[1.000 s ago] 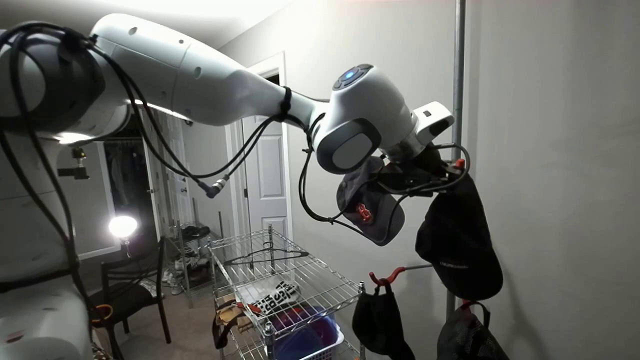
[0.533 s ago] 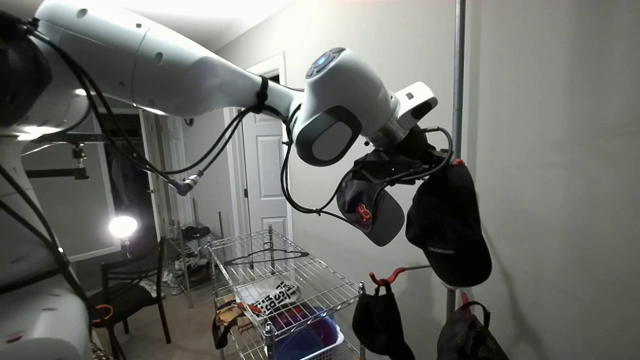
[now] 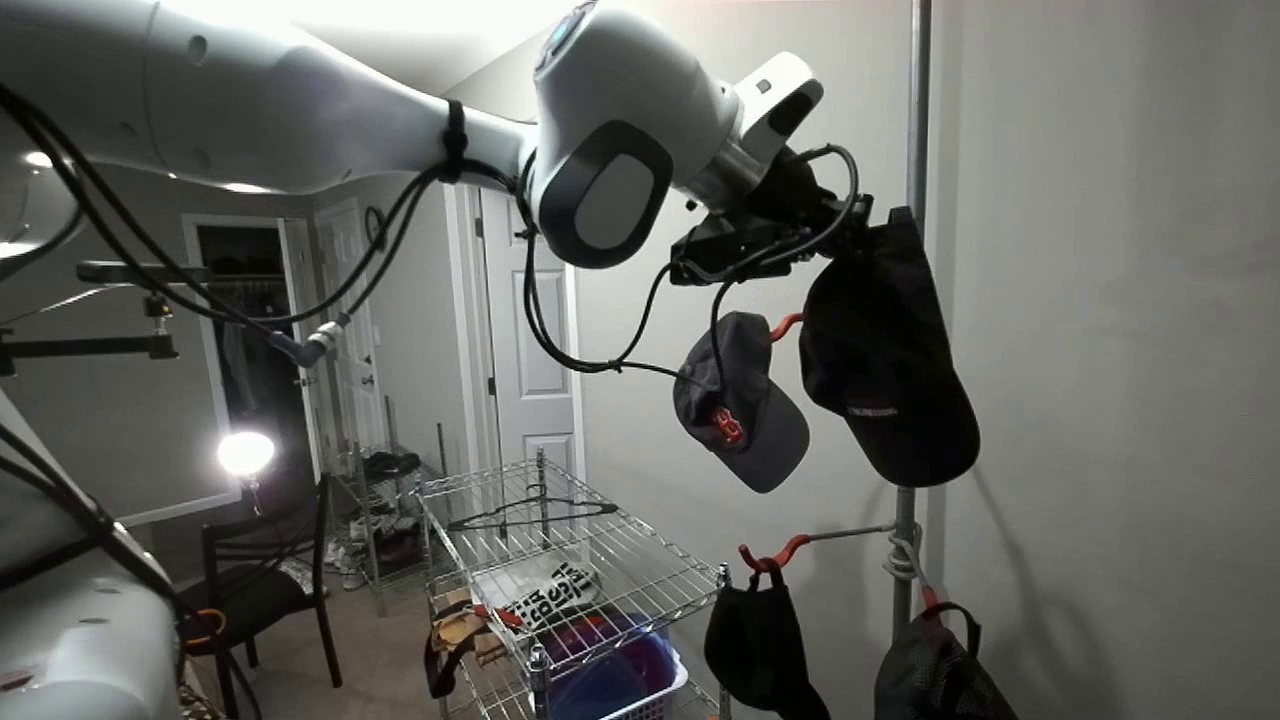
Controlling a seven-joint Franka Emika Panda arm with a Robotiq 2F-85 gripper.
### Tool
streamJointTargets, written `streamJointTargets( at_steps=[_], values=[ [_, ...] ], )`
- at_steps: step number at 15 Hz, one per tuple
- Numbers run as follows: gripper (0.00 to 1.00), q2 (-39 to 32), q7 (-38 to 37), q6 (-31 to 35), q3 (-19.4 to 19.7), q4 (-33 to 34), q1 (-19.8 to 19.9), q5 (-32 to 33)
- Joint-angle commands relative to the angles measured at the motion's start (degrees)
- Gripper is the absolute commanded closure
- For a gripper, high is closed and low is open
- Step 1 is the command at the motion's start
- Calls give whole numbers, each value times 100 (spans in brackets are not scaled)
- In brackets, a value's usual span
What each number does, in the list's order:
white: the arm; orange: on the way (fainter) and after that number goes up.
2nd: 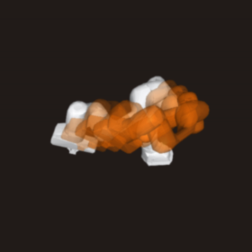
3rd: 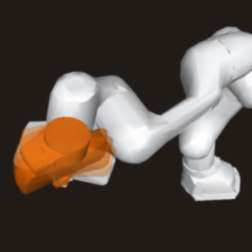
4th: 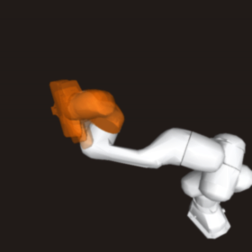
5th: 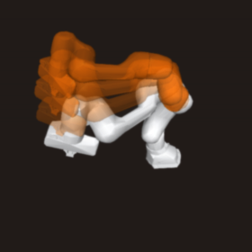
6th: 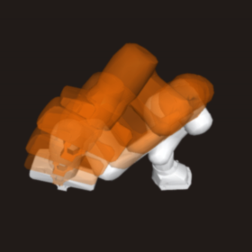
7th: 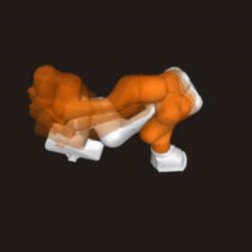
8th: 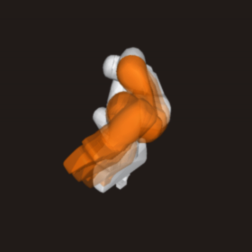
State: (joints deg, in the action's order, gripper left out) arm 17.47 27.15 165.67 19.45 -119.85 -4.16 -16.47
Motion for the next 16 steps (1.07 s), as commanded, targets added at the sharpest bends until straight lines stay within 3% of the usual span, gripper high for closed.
streamJointTargets(
  at_steps=[1, 4, 7, 12, 16],
  values=[
    [96, 462, -766, -58, -468, -281, 623, 743],
    [96, 859, -1394, -717, -825, -403, 1230, 1551],
    [96, 1451, -1241, -1752, -921, -696, 1292, 2007],
    [96, 2385, -928, -3395, -1129, -1328, 939, 2239],
    [96, 2722, -830, -4189, -1395, -1695, 511, 2261]
  ],
)
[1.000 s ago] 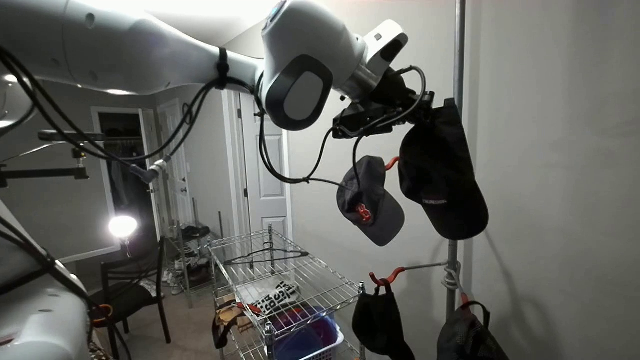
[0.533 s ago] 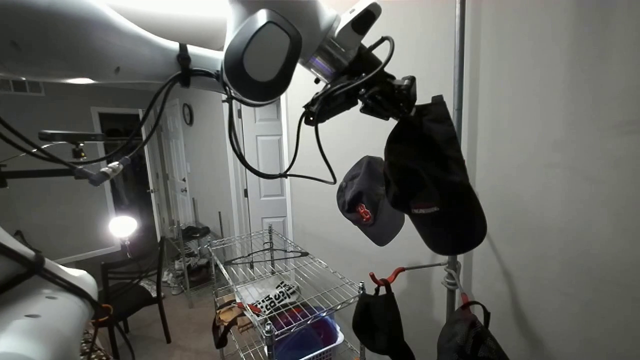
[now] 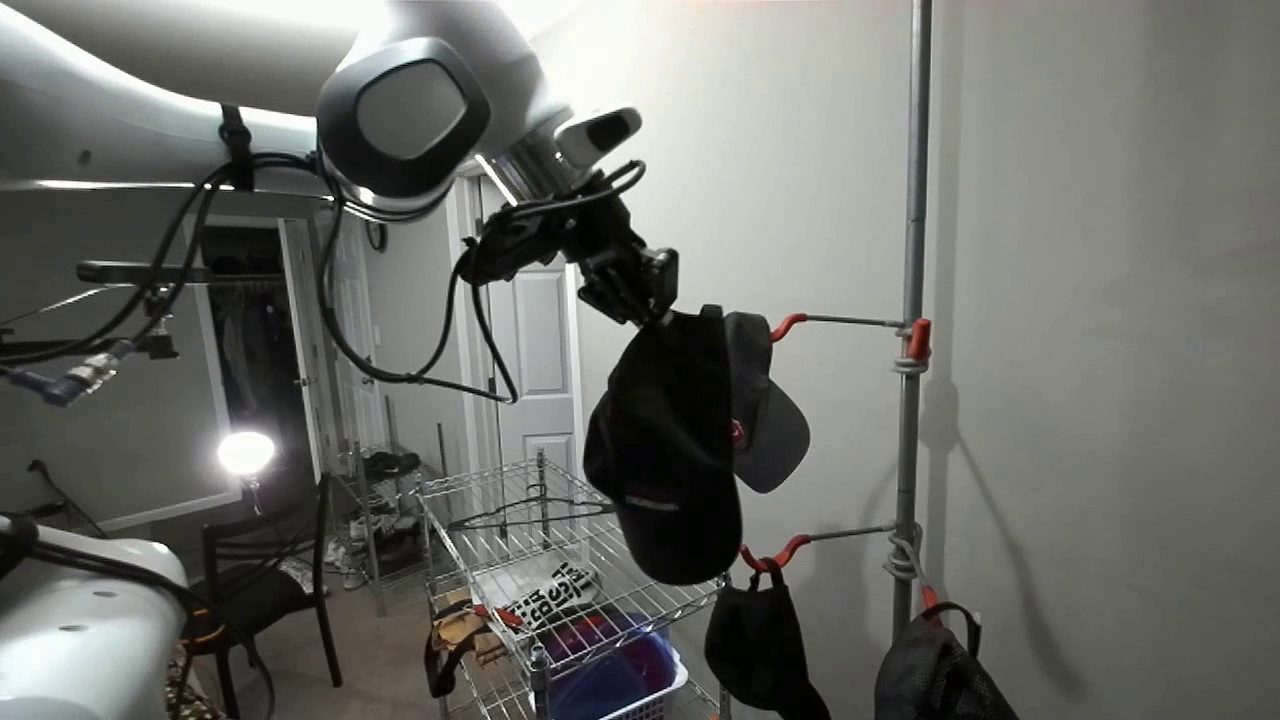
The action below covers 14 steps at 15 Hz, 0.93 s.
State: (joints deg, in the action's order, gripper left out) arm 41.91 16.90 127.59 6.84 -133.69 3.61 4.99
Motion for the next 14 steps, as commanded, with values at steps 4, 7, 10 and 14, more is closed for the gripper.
streamJointTargets(
  at_steps=[4, 7, 10, 14],
  values=[
    [96, 372, 197, -765, -473, -603, -758, 72],
    [96, 236, 131, -851, -762, -717, -1098, 68],
    [96, -36, 64, -756, -986, -770, -1349, 47],
    [96, -531, -8, -573, -1178, -747, -1561, -18]
  ],
)
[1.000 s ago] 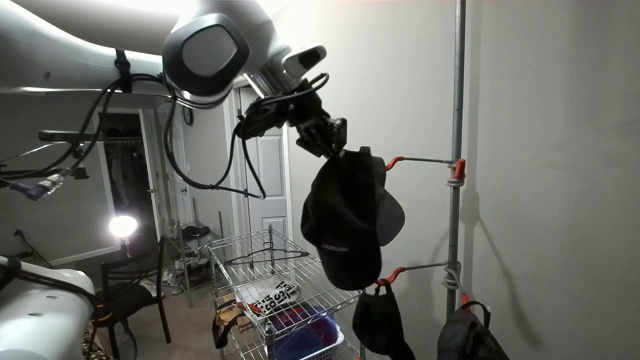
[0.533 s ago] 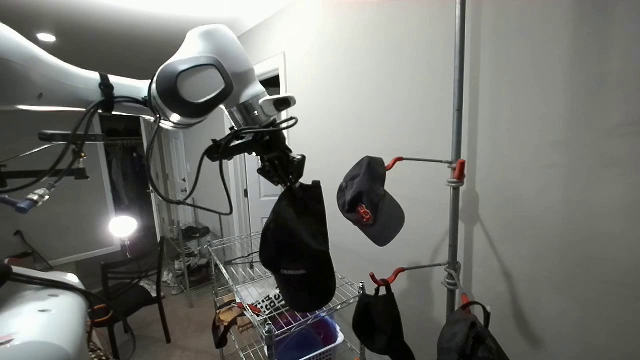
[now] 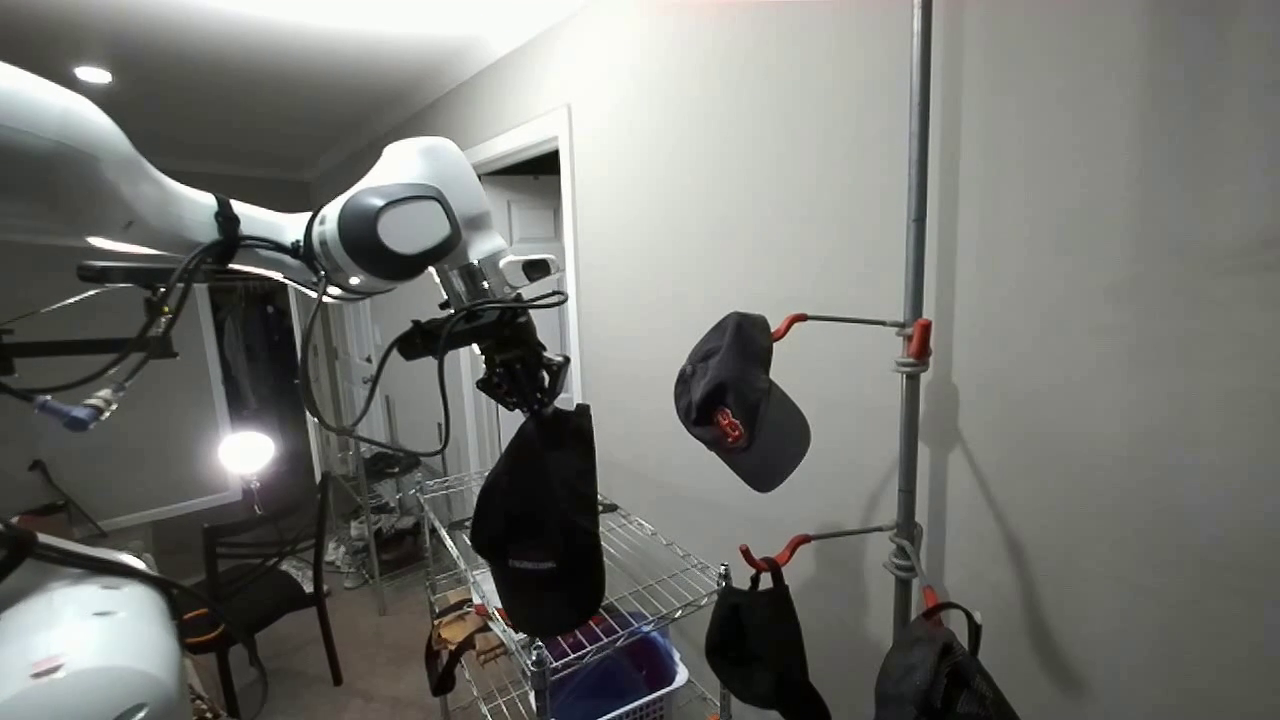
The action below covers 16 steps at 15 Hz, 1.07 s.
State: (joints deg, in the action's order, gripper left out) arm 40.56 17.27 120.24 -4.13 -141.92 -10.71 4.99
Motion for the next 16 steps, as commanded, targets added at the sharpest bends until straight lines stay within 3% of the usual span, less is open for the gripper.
streamJointTargets(
  at_steps=[1, 8, 16],
  values=[
    [96, -522, -73, 238, -113, 94, -167, -41],
    [96, -1503, -753, 1429, -401, 491, -178, -84],
    [96, -2997, -1950, 1610, -1065, 1717, -61, 410]
  ],
)
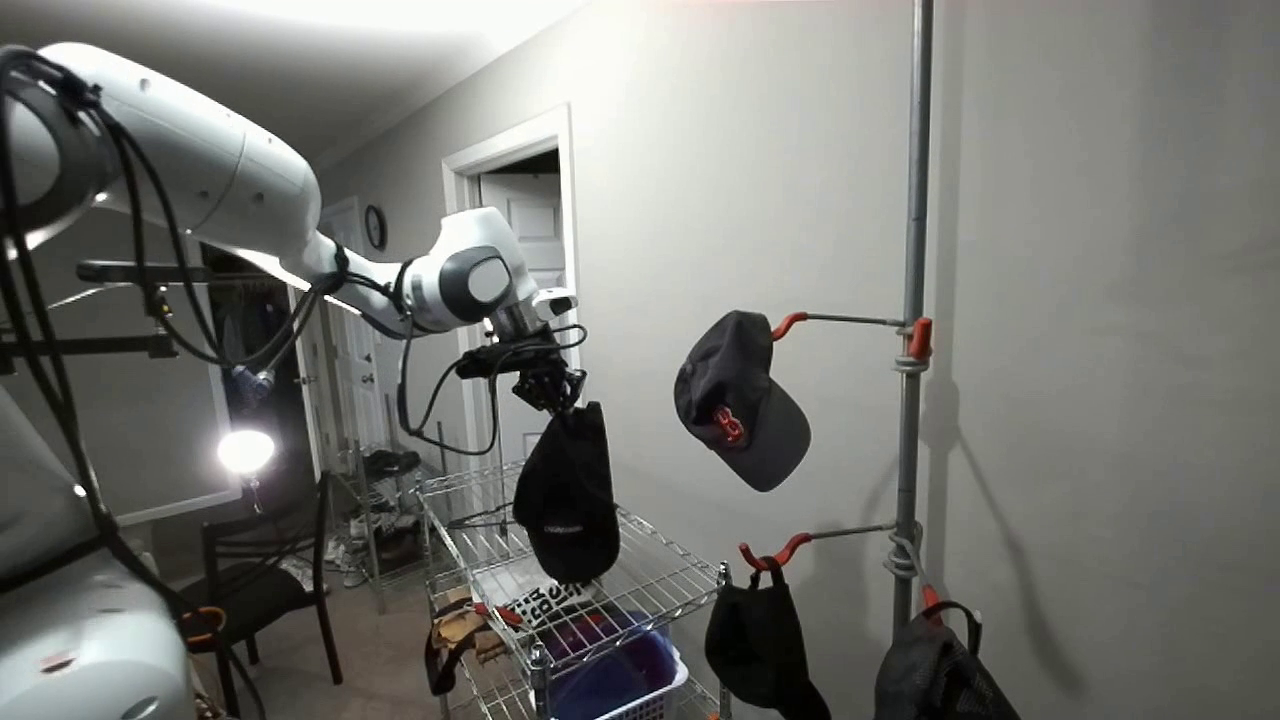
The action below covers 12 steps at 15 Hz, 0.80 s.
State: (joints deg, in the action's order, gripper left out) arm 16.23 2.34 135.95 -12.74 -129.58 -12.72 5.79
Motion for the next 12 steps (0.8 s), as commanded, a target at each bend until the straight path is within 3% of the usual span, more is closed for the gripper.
streamJointTargets(
  at_steps=[1, 6, 12],
  values=[
    [96, -731, -612, -33, -241, 611, 152, 458],
    [96, -1395, -1334, -523, -239, 1033, 113, 1130],
    [96, -1742, -1415, -1284, -188, 1321, -66, 1152]
  ],
)
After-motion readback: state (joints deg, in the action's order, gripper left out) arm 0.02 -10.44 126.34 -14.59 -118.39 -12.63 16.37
